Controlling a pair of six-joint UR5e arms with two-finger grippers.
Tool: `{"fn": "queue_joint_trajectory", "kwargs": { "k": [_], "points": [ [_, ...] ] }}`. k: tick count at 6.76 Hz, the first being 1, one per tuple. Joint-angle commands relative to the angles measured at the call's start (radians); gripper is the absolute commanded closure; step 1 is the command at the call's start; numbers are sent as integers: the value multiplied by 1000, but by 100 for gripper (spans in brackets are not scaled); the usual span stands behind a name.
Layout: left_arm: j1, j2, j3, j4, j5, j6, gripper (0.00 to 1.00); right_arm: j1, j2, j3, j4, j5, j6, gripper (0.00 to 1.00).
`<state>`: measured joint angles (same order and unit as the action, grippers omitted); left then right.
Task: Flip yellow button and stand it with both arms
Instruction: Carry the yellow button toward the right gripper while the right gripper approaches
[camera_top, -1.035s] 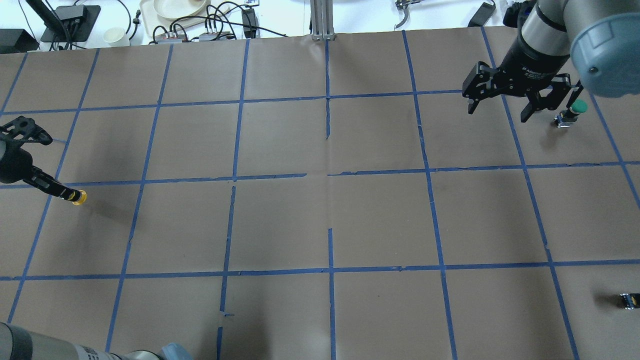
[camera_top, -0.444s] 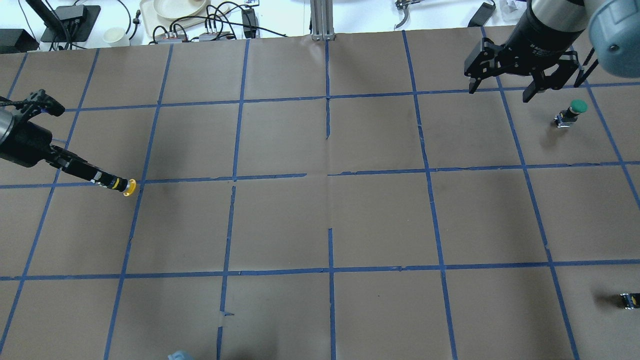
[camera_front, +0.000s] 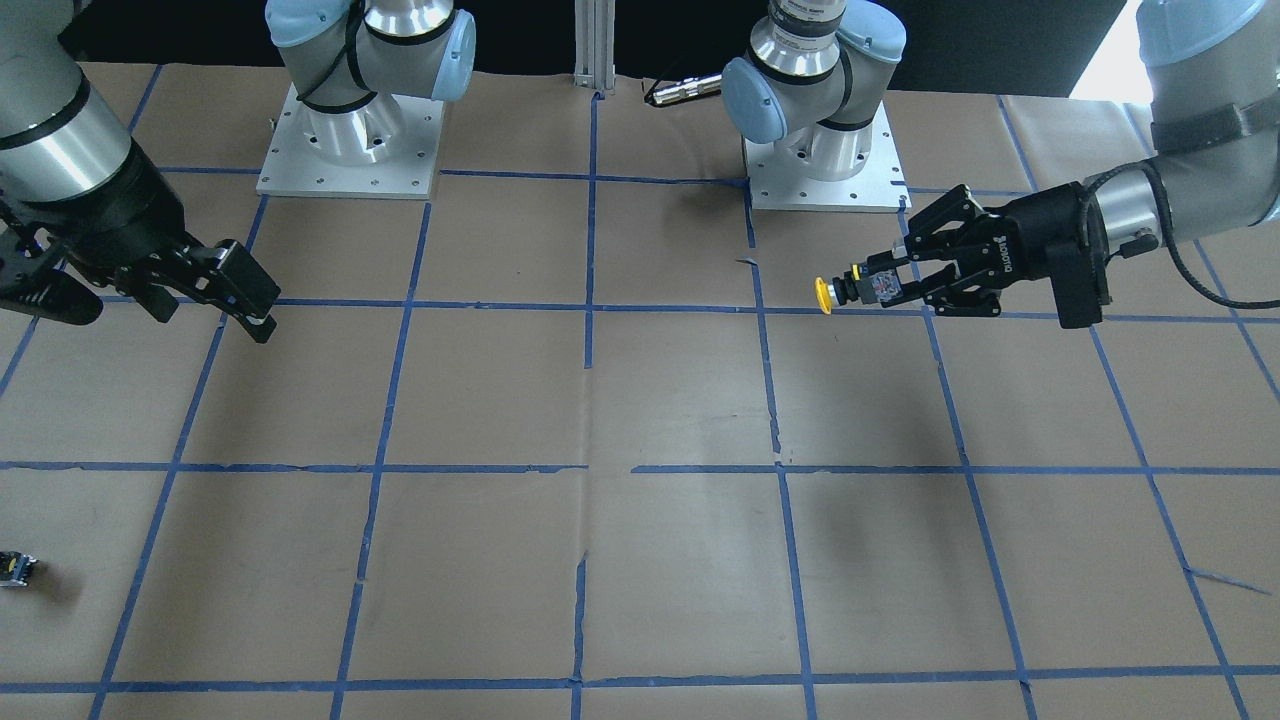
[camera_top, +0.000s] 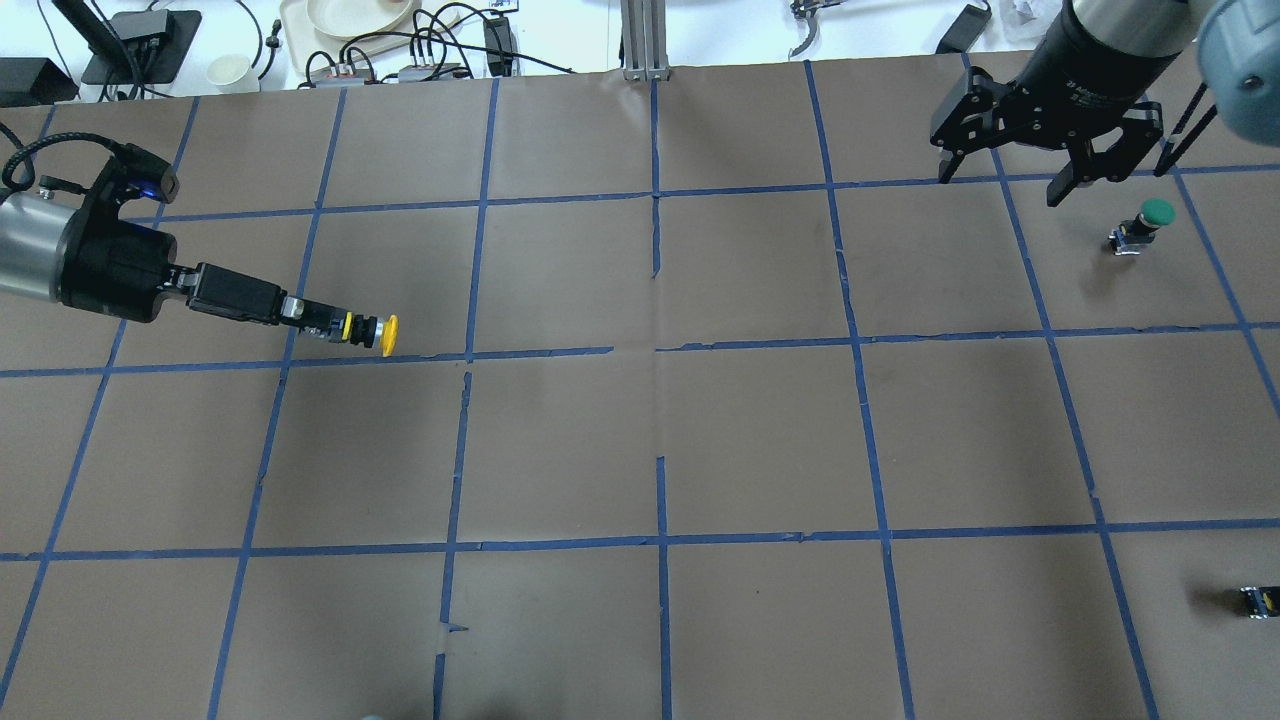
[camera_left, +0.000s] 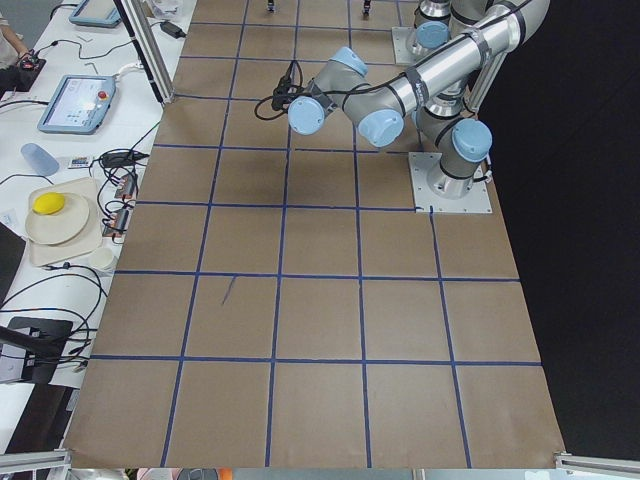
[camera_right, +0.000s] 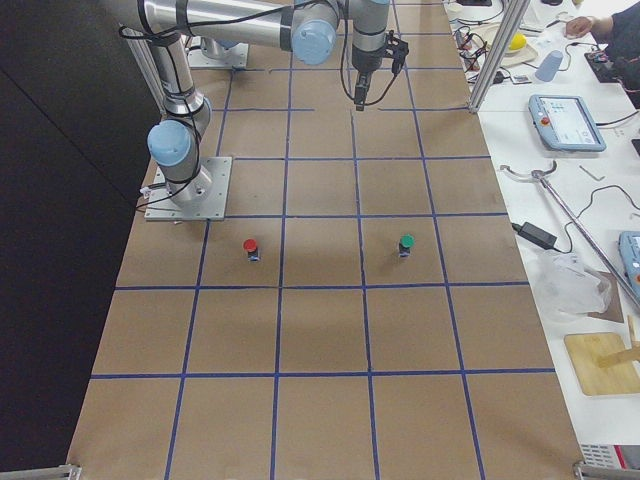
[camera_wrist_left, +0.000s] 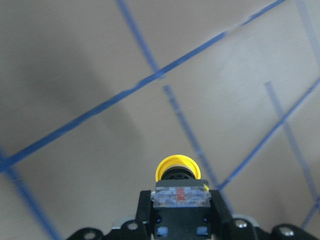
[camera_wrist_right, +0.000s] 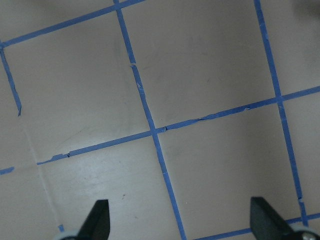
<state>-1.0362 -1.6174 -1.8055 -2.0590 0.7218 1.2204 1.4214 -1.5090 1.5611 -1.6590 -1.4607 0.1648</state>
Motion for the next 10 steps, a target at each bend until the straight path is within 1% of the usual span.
{"fn": "queue_joint_trajectory", "kwargs": {
  "k": [1,2,3,4,5,6,7,8,9,10],
  "points": [
    [-100,28,-30,-177,-296,8,80,-19,-11,-3,5,176,274,0],
    [-160,37,-63,-209,-418,7,80,-42,-17,-3,10,286,411,0],
    [-207,45,-114,-211,-497,10,80,-45,-19,-1,-4,431,582,0],
    [-273,51,-158,-211,-578,7,81,-44,-22,-1,-18,547,733,0],
    [-341,54,-185,-216,-676,5,81,-35,-42,10,-31,628,836,0],
    [-388,54,-192,-217,-753,-1,81,-32,-66,25,-30,681,869,0],
    [-415,54,-192,-248,-769,-1,82,-24,-80,86,-30,686,869,0],
    [-423,56,-192,-277,-791,2,82,3,-104,168,-47,686,860,0],
    [-430,62,-192,-286,-797,2,82,13,-121,218,-103,688,877,0],
    [-444,73,-193,-288,-814,2,82,14,-132,226,-105,685,916,0]
  ]
}}
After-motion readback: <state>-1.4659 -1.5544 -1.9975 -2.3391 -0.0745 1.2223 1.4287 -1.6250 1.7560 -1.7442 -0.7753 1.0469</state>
